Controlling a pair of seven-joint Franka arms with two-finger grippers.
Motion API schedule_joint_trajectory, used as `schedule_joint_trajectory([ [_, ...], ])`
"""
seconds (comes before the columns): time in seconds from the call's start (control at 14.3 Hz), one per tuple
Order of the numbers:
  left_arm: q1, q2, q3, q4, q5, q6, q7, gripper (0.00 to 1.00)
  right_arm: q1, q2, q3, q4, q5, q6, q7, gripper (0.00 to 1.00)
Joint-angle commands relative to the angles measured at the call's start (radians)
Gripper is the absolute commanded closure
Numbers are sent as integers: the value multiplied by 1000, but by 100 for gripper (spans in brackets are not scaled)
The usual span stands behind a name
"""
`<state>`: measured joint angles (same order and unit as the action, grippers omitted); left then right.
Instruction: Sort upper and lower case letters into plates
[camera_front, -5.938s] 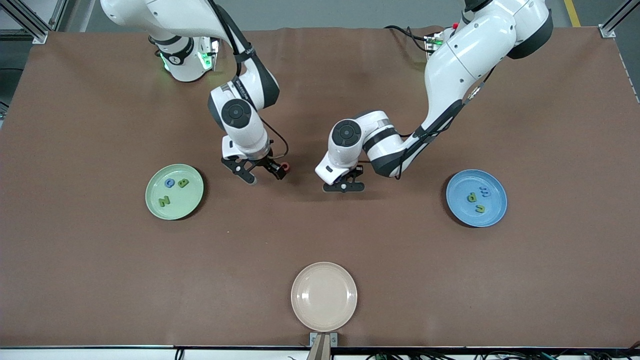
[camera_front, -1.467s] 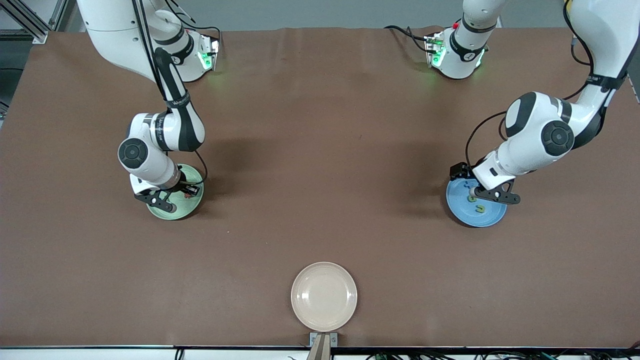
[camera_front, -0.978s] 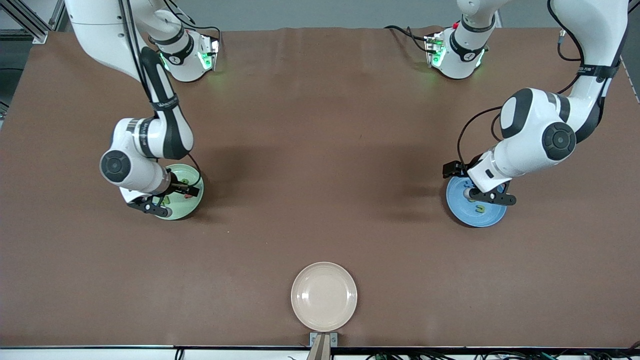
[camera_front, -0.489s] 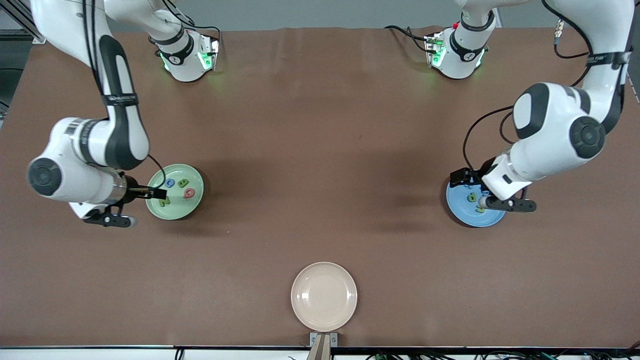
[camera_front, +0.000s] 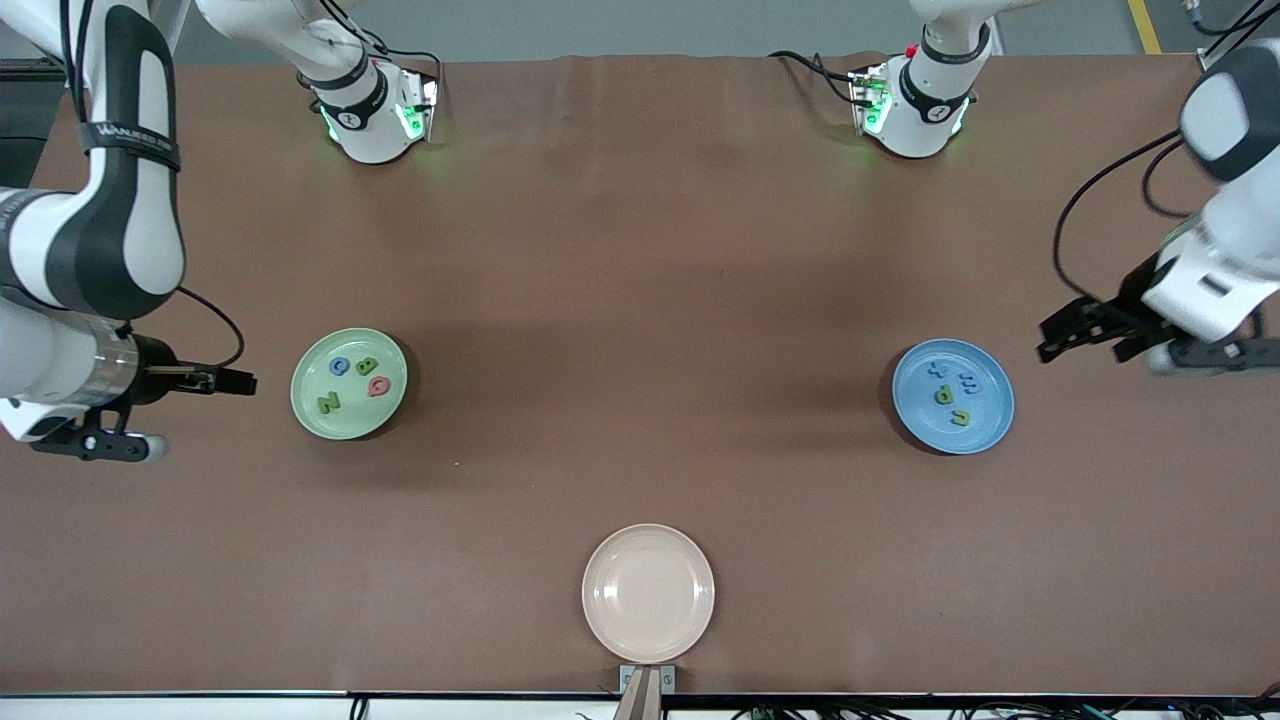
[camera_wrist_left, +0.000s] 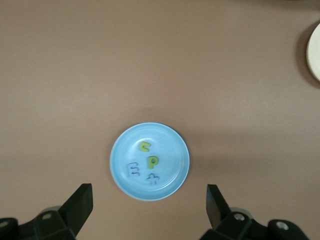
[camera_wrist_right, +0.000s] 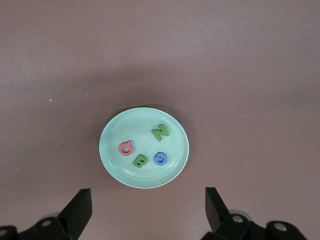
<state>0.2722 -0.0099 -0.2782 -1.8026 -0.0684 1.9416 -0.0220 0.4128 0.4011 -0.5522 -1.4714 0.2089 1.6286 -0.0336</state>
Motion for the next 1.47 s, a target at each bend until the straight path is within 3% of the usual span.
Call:
schedule_joint_trajectory([
  [0.0,53,-13,-3,164,16,-215,48,0,-25,-10,9,31,-14,-42,-43,0],
  [0.14,91,-16,-4,248,7,-363,117,0,-25,-21,8,31,-16,-44,-46,0],
  [0.28,93,-60,-4,250,6,-397,116,0,-32,-36,15,31,-34,-53,-34,0],
  [0.35,91,-79,-6,241,6,-400,114,0,-64,-41,55,31,-37,-62,-23,0],
  [0.56,65,-87,-1,233,7,-424,116,0,-205,-96,279,22,-136,-68,64,0],
  [0.7,-48,-87,90,212,18,-423,111,0,-274,-139,375,-16,-149,-67,83,0],
  [0.84,-186,-87,230,213,18,-423,111,0,-330,-185,444,-64,-180,-61,84,0],
  [0.98,-273,-76,313,213,18,-412,111,0,-382,-221,503,-102,-197,-59,83,0],
  [1.4,-346,-67,384,209,19,-400,113,0,-437,-297,552,-167,-201,-56,74,0],
])
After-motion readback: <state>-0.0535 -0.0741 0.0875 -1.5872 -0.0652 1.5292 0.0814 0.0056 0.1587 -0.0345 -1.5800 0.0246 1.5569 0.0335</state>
